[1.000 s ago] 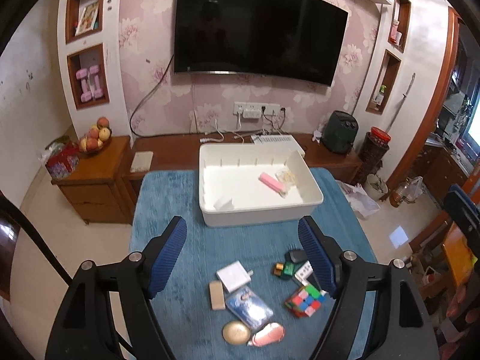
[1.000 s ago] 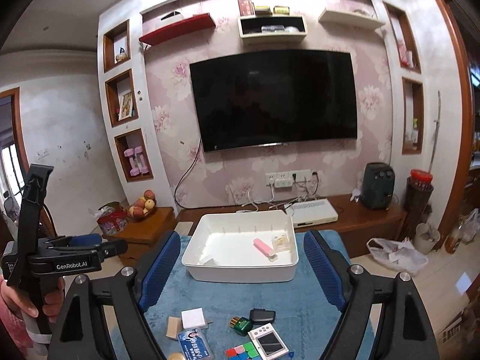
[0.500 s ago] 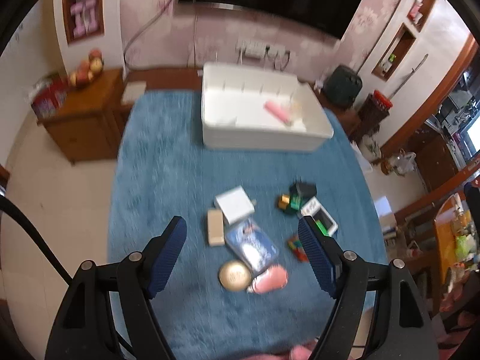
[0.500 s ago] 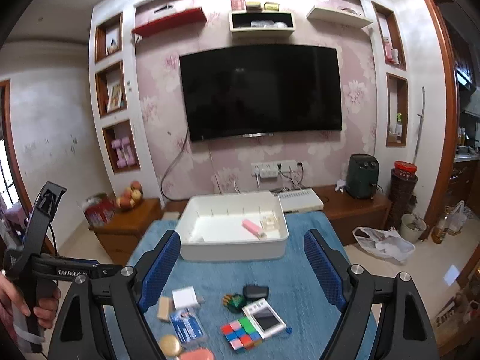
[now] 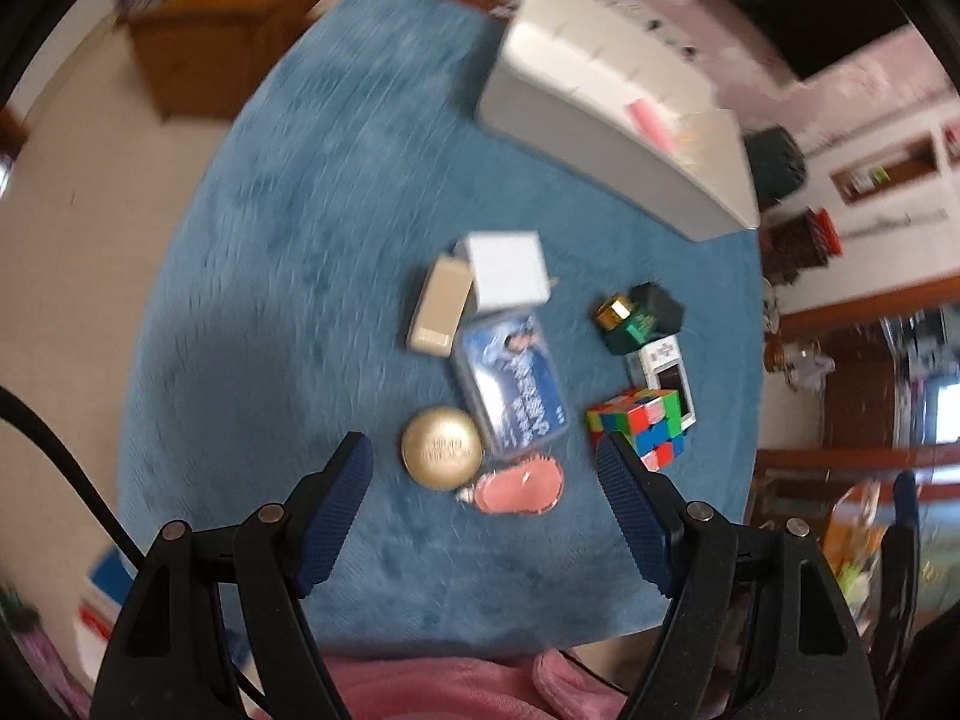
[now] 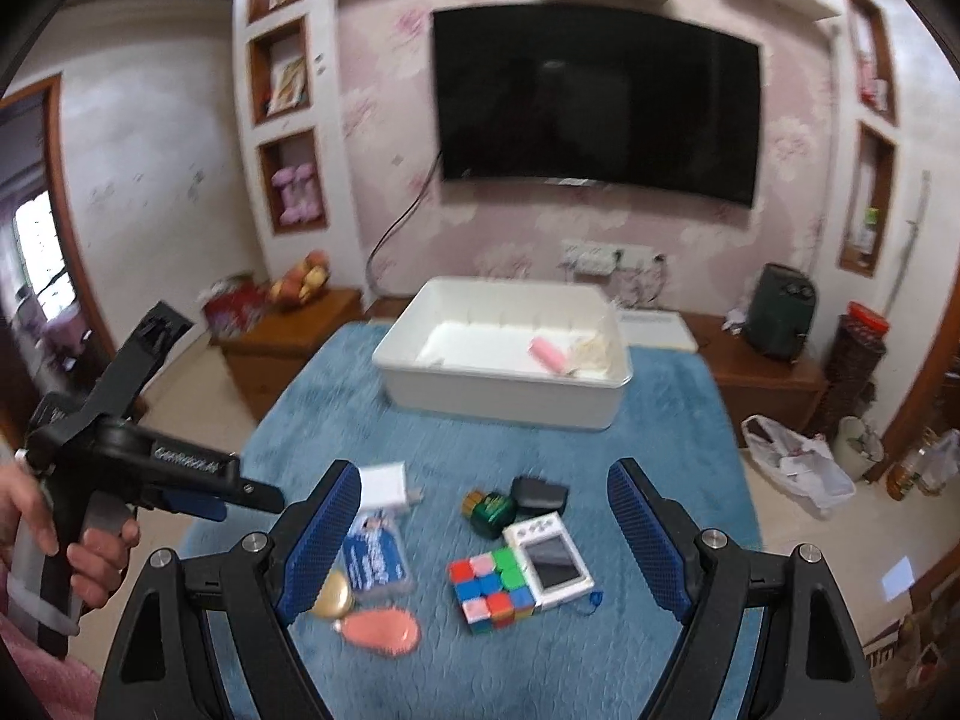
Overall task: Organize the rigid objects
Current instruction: 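Move both tools back toward the items on the table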
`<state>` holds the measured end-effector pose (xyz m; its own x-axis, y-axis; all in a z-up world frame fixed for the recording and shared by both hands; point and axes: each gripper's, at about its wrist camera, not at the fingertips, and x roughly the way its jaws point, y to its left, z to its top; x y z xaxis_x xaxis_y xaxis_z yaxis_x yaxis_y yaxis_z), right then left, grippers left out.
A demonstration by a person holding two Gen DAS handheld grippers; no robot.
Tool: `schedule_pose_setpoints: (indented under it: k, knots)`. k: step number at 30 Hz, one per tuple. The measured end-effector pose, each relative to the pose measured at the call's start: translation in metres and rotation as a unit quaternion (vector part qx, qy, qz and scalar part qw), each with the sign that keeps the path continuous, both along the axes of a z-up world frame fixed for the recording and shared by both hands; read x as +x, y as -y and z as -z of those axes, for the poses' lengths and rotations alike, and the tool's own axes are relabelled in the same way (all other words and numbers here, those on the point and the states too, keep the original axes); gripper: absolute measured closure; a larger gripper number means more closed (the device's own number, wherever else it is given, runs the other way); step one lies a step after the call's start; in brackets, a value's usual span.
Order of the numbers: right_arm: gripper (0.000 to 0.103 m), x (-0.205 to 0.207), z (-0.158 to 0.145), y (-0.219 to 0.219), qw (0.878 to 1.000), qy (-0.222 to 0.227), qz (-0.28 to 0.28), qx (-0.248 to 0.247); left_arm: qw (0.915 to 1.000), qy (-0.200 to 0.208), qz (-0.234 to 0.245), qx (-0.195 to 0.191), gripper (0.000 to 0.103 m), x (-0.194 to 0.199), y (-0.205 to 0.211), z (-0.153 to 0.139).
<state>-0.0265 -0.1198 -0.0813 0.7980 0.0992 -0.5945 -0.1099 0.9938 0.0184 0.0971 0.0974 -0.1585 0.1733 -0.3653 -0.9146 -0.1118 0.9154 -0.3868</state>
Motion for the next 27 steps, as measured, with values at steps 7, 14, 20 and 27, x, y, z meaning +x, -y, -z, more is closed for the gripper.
schedule_pose_setpoints:
  k: [7, 14, 20, 27]
  knots:
    - [0.018, 0.01, 0.024, 0.0, 0.994, -0.049, -0.093, -0.019, 0.9961, -0.057, -0.067, -0.012, 0.022, -0.016, 0.014, 0.029]
    - [0.018, 0.018, 0.044, 0.004, 0.978, -0.086, -0.189, -0.031, 0.9854, -0.093, -0.142, -0.015, 0.021, -0.031, 0.023, 0.051]
    - [0.018, 0.024, 0.06, 0.01, 0.964, -0.105, -0.24, -0.034, 0.9718, -0.134, -0.194, -0.016, 0.02, -0.038, 0.029, 0.077]
    - [0.018, 0.034, 0.083, 0.018, 0.955, -0.126, -0.266, -0.045, 0.9578, -0.159, -0.239, -0.006, 0.02, -0.036, 0.034, 0.099]
